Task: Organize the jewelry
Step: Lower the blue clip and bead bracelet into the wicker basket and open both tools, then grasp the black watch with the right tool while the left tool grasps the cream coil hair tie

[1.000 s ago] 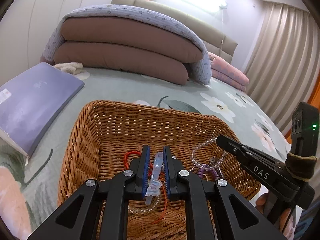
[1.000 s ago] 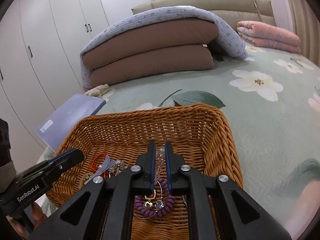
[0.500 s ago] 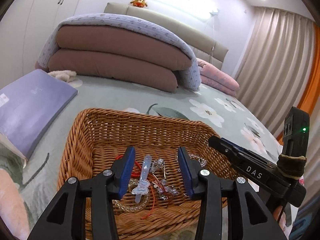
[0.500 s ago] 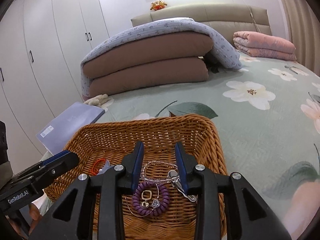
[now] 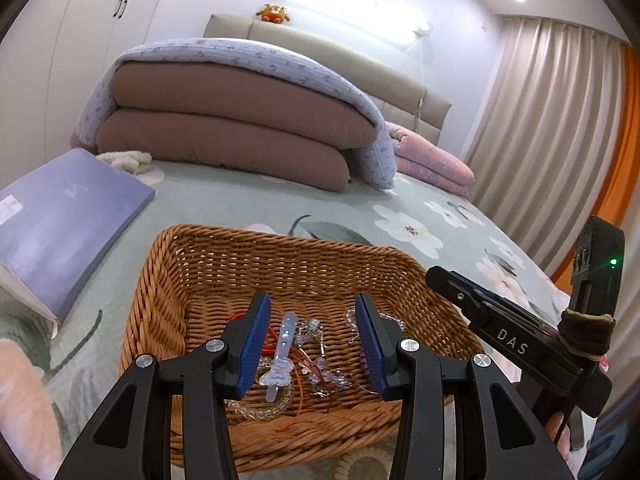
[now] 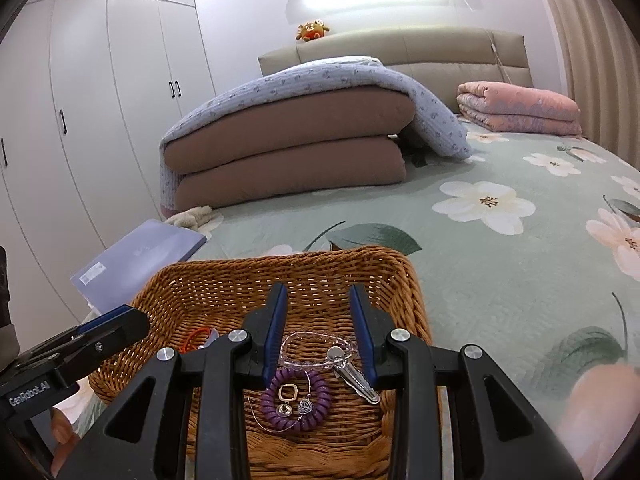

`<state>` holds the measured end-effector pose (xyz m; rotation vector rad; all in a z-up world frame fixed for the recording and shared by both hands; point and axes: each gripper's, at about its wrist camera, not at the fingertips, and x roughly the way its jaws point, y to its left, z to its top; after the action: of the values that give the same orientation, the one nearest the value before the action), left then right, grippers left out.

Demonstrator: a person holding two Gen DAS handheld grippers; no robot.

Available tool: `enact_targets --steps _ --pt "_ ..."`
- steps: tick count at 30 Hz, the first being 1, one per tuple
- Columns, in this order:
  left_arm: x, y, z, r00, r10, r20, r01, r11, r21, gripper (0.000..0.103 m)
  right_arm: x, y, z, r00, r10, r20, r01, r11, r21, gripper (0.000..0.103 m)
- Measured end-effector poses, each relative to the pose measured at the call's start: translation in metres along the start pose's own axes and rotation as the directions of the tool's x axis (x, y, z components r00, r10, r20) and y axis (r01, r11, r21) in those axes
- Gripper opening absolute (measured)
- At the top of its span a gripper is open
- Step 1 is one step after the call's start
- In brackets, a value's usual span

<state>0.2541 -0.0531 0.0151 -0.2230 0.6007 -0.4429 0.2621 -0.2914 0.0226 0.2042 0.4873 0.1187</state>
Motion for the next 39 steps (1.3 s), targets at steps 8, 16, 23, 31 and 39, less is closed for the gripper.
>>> enact_targets --steps 8,16,23,31,39 --pt "-0.031 -0.020 -0.005 0.995 -0.100 0.017 0.099 0.993 0.057 0.045 -0.059 0.007 -0.021 0.995 -0.076 0.063 0.076 0.997 0.004 0.035" --pt "-0.078 -0.020 -0.054 0.992 -0.119 -0.036 0.118 0.993 -0.024 0.045 -0.177 0.009 -0.126 0.996 -0.083 -0.020 0.084 0.992 0.091 0.035" --pt "-0.103 -0.011 -0.100 0.991 -0.059 -0.117 0.052 0.997 -0.060 0.045 -0.254 0.031 -0.194 0.996 0.010 -0.088 0.008 0.980 0.198 0.035" --pt "-0.085 -0.005 -0.120 0.977 -0.026 -0.210 0.005 0.995 -0.103 0.045 -0.258 0.051 -0.229 0.979 0.089 -0.181 -0.033 0.956 0.293 0.035" --pt "-0.060 -0.005 -0.123 0.965 -0.031 -0.260 0.001 0.993 -0.114 0.045 -0.223 0.048 -0.229 0.969 0.077 -0.235 0.015 0.931 0.364 0.035"
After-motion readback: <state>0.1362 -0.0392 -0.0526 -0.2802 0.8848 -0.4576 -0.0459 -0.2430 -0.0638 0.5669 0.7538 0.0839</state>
